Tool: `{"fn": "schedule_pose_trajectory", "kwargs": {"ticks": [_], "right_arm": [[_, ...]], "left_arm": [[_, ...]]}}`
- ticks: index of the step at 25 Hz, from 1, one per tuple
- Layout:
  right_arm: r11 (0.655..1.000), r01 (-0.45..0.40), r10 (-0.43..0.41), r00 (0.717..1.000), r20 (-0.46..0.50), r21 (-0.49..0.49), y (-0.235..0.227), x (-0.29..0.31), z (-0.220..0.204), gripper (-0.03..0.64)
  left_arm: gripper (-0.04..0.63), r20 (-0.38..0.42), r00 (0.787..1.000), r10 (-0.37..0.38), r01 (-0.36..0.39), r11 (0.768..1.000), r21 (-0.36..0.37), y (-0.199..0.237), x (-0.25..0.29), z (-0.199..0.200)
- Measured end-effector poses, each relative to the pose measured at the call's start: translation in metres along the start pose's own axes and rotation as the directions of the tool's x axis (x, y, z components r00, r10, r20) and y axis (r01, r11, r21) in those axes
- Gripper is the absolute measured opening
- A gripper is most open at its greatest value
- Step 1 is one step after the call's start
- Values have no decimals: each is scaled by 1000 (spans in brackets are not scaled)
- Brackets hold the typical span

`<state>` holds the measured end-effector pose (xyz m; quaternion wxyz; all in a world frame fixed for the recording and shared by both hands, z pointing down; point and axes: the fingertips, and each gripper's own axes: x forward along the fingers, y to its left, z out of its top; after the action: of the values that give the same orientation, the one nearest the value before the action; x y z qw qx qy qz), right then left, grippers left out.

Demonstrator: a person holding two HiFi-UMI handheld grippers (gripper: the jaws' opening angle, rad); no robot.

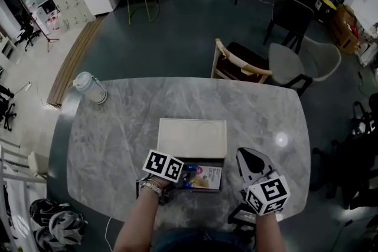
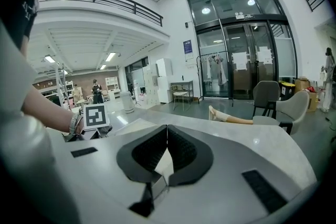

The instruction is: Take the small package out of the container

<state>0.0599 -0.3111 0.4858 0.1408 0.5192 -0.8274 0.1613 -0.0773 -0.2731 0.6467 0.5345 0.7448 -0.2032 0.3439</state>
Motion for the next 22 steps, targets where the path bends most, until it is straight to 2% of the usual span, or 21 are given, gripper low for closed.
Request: {"fn": "schedule_pose_trajectory", "kwargs": {"ticks": [4,8,15,17,19,20,22], "right_arm": [[1000,-2,2,1000,18,13,1,-2,5,26],[1000,-13,12,999,41,13,7,-4,9,26],[1000,-18,17,997,79,6,9,-16,18,26],[1000,-12,11,996,88,8,8,-19,20,26],[1000,-6,5,995,97,8,7,-24,21,26],[1000,-4,3,995,101,7,6,-26,22,26],[1000,-1,0,994,108,5,5,-31,24,26]], "left_arm": [[202,10,999,-41,39,995,93,-16,-15,-1],[202,54,996,-69,57,978,200,-31,-28,-3],[202,138,982,-126,78,948,309,-56,-41,2],[196,180,970,-166,92,928,360,-67,-44,6],[145,239,950,-203,86,903,422,-79,-46,11],[143,270,939,-212,72,891,448,-84,-46,12],[144,326,921,-215,41,884,467,-91,-45,14]]}}
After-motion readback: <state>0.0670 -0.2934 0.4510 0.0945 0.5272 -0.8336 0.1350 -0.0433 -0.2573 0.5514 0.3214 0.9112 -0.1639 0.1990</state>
